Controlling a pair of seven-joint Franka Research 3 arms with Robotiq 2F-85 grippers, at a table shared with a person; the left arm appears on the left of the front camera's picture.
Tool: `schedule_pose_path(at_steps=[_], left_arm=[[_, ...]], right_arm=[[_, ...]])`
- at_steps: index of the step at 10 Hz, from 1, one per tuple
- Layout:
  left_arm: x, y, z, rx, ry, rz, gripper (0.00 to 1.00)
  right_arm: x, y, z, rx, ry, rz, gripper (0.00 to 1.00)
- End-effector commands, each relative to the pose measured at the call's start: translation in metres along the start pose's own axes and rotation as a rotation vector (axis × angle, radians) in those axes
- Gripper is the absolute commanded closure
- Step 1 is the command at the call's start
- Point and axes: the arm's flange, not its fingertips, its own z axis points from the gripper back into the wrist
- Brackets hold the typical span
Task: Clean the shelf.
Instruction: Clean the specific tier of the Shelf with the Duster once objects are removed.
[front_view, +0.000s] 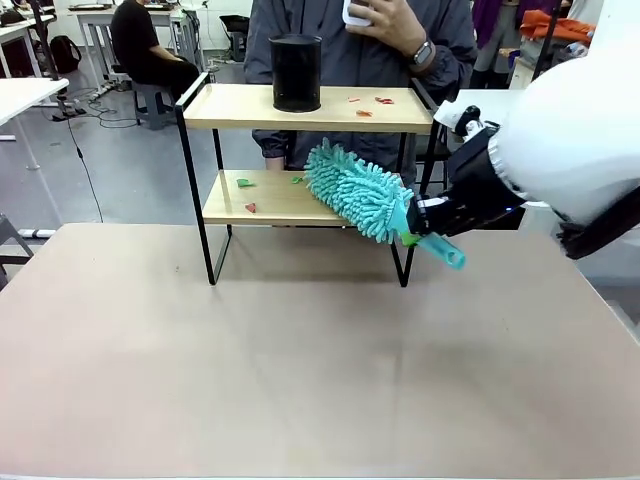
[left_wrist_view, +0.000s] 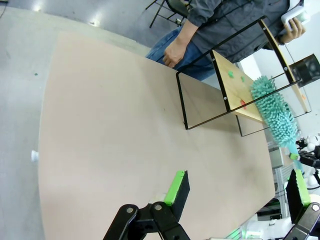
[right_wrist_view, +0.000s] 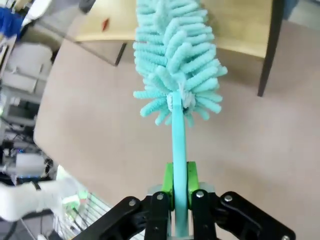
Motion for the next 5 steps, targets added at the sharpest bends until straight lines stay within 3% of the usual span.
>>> schedule_pose_path(at_steps=[1,3,4,5], left_arm=[[-0.001,0.0,-0.001,-0.015,-0.014,-0.021,0.0],[-0.001,0.0,-0.001,-0.015,-0.014,-0.021,0.0],[-0.001,0.0,-0.001,-0.015,-0.014,-0.021,0.0],[-0.001,0.0,-0.001,-0.015,-0.014,-0.021,0.0]], right_arm=[[0.009,0.012,-0.017,-0.122,-0.057,-0.074,0.87],[0.005,0.006,-0.017,-0.137,-0.112,-0.124,0.87],[0.006,0.001,-0.017,-0.082,-0.041,-0.06,0.87],[0.006,0.001,-0.017,-0.082,-0.041,-0.06,0.87]])
